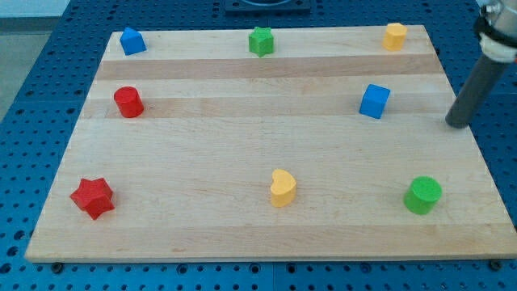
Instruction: Push the blue cube to the right of the red star
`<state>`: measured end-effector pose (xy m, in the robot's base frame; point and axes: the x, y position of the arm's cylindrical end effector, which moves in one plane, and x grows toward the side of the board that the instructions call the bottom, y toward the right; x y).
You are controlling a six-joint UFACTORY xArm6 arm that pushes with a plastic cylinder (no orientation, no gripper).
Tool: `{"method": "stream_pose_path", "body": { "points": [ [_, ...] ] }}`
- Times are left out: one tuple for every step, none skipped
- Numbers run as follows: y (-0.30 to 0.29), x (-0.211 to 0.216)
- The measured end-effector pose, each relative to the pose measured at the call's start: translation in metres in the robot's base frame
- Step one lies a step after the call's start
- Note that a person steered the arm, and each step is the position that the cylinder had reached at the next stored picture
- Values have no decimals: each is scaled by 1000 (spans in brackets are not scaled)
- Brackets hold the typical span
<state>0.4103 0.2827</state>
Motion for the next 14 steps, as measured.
{"method": "stream_pose_path", "body": {
  "points": [
    [-19, -36],
    [-115, -30],
    [-226, 0],
    [-306, 15],
    [-294, 14],
    [-330, 28],
    [-397, 61],
    [-392, 54],
    [-406, 42],
    [-435, 78],
    [-453, 110],
    [-440, 102],
    [-389, 107],
    [-354, 140]
  ]
}}
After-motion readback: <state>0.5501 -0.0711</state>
